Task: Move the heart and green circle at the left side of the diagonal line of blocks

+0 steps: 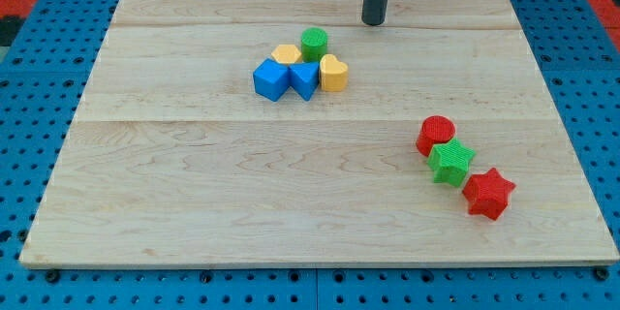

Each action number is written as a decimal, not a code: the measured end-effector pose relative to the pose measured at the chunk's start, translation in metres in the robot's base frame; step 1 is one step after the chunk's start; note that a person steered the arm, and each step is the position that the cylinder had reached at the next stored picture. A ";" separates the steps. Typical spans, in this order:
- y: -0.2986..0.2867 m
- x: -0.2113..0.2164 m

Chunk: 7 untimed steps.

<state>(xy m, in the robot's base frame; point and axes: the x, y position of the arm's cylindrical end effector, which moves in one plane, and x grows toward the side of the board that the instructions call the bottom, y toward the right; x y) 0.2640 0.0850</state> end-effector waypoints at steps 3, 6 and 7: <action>-0.094 0.012; -0.066 0.089; -0.061 0.115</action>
<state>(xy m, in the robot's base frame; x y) 0.3791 0.0237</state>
